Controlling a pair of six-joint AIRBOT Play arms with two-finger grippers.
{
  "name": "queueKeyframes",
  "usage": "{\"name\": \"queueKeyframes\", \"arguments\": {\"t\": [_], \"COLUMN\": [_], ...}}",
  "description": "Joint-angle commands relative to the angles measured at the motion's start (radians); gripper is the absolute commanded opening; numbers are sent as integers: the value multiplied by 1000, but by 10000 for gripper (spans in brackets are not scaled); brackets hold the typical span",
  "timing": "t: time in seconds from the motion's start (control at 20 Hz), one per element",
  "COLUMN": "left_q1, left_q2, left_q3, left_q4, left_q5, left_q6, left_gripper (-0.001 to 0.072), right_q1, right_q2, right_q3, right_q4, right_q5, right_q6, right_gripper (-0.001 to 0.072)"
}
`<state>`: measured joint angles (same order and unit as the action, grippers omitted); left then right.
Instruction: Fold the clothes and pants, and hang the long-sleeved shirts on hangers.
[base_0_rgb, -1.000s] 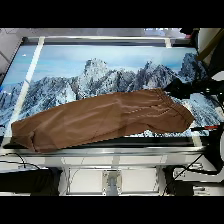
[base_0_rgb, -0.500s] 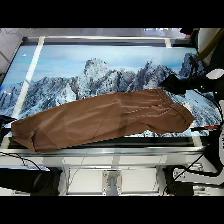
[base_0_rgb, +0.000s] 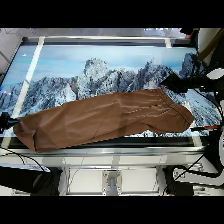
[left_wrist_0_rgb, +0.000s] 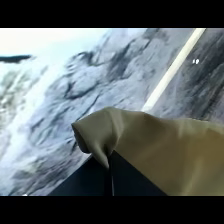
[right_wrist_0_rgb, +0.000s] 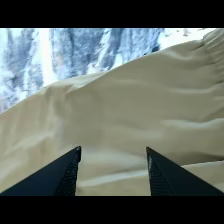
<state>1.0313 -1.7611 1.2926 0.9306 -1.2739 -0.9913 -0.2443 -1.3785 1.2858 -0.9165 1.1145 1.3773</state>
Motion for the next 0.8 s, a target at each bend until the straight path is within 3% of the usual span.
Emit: {"name": "queueKeyframes", "arguments": {"t": [0.0,0.1,0.2,0.45,0.6,0.75], "left_q1": [-37,-68,-101,-205,-252,-265], "left_q2": [15,35,60,142,176,183], "left_q3": [15,15,16,16,16,16], "left_q4": [-49,-50,-51,-50,-49,-49], "left_q5": [-14,-13,-7,102,159,164], "left_q6": [12,11,-11,-142,-197,-214], "left_gripper": [11,10,10,10,10,10], "right_q1": [-19,-99,-207,-286,-265,-233], "right_q2": [-2,-17,-54,-246,-430,-538], "right_q3": [1,1,1,32,169,278], "right_q4": [-123,-149,-100,-26,108,103], "right_q5": [-109,-176,-191,-165,-3,56], "right_q6": [85,188,192,-11,-160,-163], "right_gripper": [443,448,450,451,456,455]}}
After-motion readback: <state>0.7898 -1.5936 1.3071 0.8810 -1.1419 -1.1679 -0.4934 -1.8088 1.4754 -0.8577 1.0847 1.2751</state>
